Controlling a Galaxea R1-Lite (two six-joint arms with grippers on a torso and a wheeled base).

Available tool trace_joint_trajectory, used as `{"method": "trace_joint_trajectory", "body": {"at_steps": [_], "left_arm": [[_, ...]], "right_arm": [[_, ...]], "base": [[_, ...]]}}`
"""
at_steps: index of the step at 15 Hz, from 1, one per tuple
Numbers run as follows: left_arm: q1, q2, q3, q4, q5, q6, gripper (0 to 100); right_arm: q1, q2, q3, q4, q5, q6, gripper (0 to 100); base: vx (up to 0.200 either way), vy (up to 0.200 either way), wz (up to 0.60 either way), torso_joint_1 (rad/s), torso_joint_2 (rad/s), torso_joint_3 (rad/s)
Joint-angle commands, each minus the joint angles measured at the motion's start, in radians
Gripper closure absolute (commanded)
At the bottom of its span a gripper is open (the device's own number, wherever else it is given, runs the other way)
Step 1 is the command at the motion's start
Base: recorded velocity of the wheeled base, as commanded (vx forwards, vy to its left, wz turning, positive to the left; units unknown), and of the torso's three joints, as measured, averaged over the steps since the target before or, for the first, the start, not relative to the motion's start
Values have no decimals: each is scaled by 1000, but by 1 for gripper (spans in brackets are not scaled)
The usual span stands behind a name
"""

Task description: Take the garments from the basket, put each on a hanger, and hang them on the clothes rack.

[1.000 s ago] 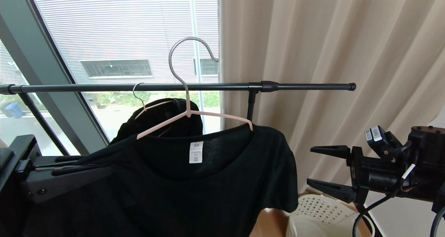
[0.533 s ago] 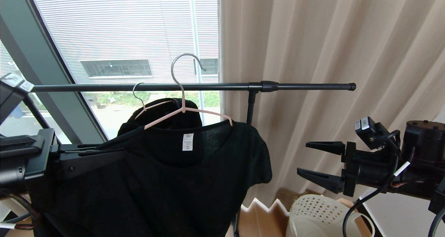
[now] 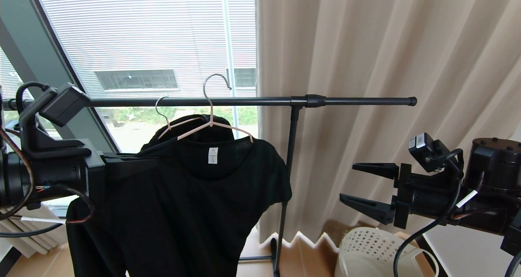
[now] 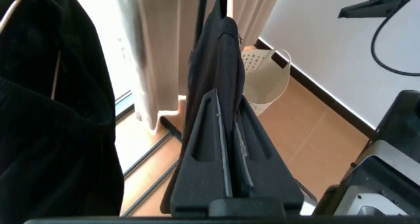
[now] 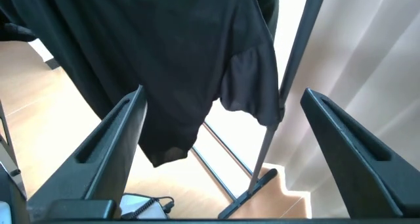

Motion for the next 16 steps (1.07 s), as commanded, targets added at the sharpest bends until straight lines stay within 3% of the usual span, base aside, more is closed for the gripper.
{"method": "trace_joint_trajectory", "body": {"at_steps": [1,5,16], "left_arm": [[10,53,-22,-1,1,-1,100],[14,111,-60,-1,10,-9,100],[13,237,-179,-1,125,-49,100]], "right_arm": [[0,-1,-1,-1,0,-1,0],[0,2,-1,-1,0,-1,0],[0,3,-1,-1,-11,-1,0]], "base": [[0,0,0,0,0,0],[0,0,0,0,0,0],[0,0,0,0,0,0]]}}
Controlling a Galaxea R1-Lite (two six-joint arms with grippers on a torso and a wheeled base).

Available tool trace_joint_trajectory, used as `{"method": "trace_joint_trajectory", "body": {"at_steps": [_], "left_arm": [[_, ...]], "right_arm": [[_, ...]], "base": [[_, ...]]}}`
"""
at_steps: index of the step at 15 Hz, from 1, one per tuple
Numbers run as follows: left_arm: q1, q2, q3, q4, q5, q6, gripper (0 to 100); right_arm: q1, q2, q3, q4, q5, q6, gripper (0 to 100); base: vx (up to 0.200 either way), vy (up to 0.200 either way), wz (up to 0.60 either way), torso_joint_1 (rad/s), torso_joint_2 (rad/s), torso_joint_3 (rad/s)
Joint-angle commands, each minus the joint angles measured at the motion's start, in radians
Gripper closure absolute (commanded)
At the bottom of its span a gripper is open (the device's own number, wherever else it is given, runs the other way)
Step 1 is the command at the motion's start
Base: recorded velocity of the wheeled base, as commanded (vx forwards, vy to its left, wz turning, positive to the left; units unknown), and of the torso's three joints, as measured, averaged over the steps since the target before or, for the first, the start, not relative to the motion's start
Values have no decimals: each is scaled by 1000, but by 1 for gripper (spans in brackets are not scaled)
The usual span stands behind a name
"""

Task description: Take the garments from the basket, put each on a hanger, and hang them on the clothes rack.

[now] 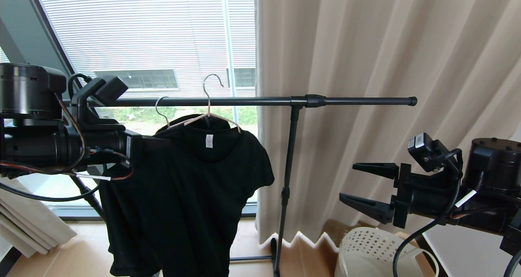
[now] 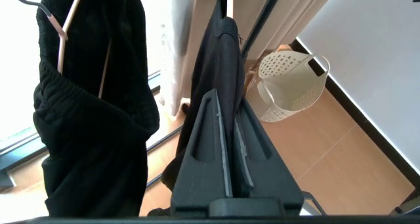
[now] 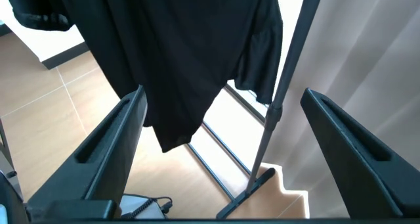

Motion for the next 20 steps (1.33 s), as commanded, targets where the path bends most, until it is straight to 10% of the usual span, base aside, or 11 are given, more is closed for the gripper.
{"method": "trace_joint_trajectory", "body": {"at_steps": [1,20], "left_arm": [[-1,23,-4,-1,1,1,100],[-3,105,14,-52,-1,-18,100]], "right_arm": [[0,2,0,0,0,-1,0],[0,11,-1,0,0,-1,0]], "base": [[0,0,0,0,0,0],[0,0,0,0,0,0]]}}
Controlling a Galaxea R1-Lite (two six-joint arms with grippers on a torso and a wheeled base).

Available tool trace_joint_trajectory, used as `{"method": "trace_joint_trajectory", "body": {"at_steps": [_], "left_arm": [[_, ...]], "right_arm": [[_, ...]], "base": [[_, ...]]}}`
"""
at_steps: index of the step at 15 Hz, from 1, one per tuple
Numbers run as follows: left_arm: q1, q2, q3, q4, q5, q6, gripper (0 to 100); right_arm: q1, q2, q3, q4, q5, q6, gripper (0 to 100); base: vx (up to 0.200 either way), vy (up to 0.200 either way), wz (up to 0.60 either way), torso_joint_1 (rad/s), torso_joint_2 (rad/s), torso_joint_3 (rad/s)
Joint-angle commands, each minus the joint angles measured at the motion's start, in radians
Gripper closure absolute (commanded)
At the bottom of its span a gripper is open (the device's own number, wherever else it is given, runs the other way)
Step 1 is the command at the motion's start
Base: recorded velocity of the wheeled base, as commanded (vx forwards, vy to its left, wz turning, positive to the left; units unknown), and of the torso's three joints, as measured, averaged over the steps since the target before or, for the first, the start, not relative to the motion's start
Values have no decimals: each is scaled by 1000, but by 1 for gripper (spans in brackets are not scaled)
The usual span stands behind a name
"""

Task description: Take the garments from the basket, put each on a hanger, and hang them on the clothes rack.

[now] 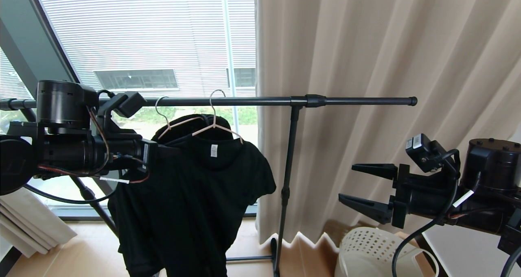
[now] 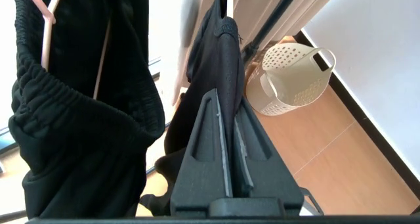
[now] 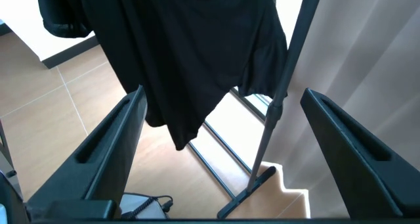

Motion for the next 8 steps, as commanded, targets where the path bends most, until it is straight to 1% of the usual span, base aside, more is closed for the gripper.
{"method": "trace_joint_trajectory", "body": {"at_steps": [1,8], "left_arm": [[-1,0,10,0,0,0,100],[-6,-3,21,-5,0,2,100]], "right_arm": [[0,1,0,0,1,-1,0],[0,-2,2,0,1,-1,0]], "base": [[0,0,0,0,0,0],[0,0,0,0,0,0]]}}
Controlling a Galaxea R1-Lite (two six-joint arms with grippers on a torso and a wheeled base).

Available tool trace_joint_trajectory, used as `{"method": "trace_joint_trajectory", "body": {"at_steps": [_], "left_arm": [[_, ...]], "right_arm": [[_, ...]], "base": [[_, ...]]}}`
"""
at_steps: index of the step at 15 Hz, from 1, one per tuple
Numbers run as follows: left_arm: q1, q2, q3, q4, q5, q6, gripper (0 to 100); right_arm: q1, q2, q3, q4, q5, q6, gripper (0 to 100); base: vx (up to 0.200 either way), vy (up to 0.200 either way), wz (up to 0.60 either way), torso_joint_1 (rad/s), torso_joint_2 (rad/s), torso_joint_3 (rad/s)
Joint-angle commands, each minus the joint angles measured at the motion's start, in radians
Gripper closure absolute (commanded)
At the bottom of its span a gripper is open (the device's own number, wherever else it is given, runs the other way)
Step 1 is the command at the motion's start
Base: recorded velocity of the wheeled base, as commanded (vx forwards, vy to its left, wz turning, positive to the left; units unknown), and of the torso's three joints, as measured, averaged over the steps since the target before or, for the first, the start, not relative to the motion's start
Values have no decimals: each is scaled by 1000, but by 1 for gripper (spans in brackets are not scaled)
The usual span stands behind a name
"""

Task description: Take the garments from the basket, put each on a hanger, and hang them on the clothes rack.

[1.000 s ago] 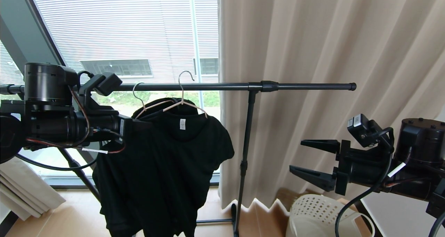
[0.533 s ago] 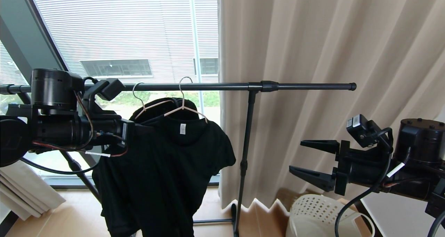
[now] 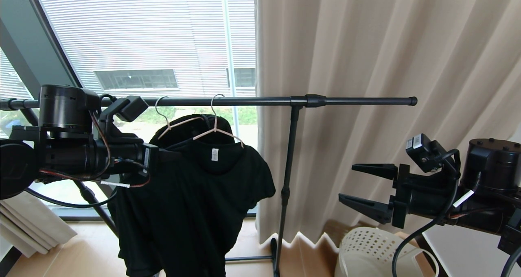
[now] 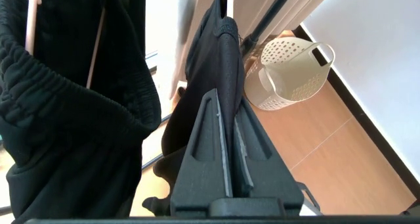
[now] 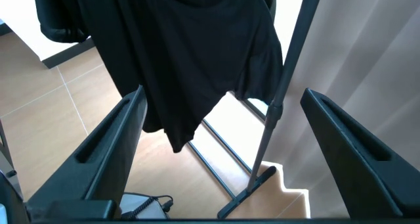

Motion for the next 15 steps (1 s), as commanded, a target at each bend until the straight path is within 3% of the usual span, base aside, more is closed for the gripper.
{"method": "trace_joint_trajectory", "body": {"at_steps": [1,10,11,15], "left_arm": [[-1,-5,2,-2,0,1,100],[-2,-9,48,-68,0,8,100],[-2,-9,48,-68,1,8,0],[-4,-9,51,-68,1,8,0]], "right_arm": [[0,-1,1,-1,1,0,0],[0,-1,1,-1,1,0,0],[0,-1,0,-1,1,0,0],[0,-1,1,-1,1,0,0]], "base": [[0,0,0,0,0,0],[0,0,0,0,0,0],[0,0,0,0,0,0],[0,0,0,0,0,0]]}}
